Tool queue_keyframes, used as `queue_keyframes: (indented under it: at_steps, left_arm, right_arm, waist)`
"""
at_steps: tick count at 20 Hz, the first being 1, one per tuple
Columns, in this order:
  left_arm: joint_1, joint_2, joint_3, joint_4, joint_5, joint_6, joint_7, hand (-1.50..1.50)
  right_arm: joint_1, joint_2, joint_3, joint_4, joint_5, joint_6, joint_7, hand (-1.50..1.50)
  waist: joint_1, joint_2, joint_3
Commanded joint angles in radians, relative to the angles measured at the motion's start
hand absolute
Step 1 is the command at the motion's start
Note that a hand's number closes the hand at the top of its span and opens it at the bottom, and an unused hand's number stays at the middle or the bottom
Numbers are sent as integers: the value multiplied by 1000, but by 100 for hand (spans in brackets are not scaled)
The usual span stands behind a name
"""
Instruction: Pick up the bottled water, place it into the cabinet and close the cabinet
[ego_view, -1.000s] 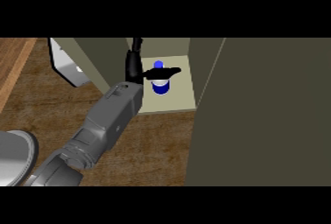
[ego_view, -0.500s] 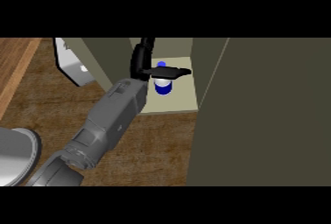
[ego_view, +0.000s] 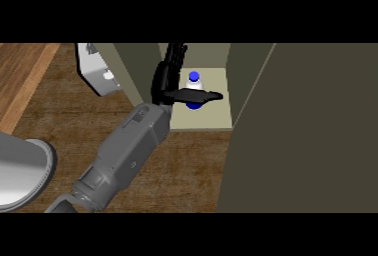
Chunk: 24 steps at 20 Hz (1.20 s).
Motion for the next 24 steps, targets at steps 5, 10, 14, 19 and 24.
queue_keyframes:
  at_steps: [5, 10, 14, 19, 24]
  left_arm:
    - [301, 57, -98, -388, -34, 34, 102, 150]
    - [476, 80, -188, -572, -72, 78, 137, 150]
    - [643, 147, -213, -783, -76, 113, 167, 150]
    - [837, 263, -220, -1019, -97, 110, 164, 150]
    - [990, 363, -173, -1123, -71, 27, 134, 150]
  right_arm:
    - [-16, -30, -16, -67, 41, 8, 38, -150]
    - [-92, -121, 22, -72, 63, 74, 129, 150]
    - [-89, -136, 139, -30, 107, 103, 160, 150]
    - [-93, -74, 244, -72, 57, 79, 244, 150]
    - [-206, -1, 339, -70, 96, 57, 363, 150]
  waist:
    - [31, -5, 0]
    - [44, -6, -1]
    - [39, -7, -1]
    - [29, -2, -1]
    - [25, 1, -2]
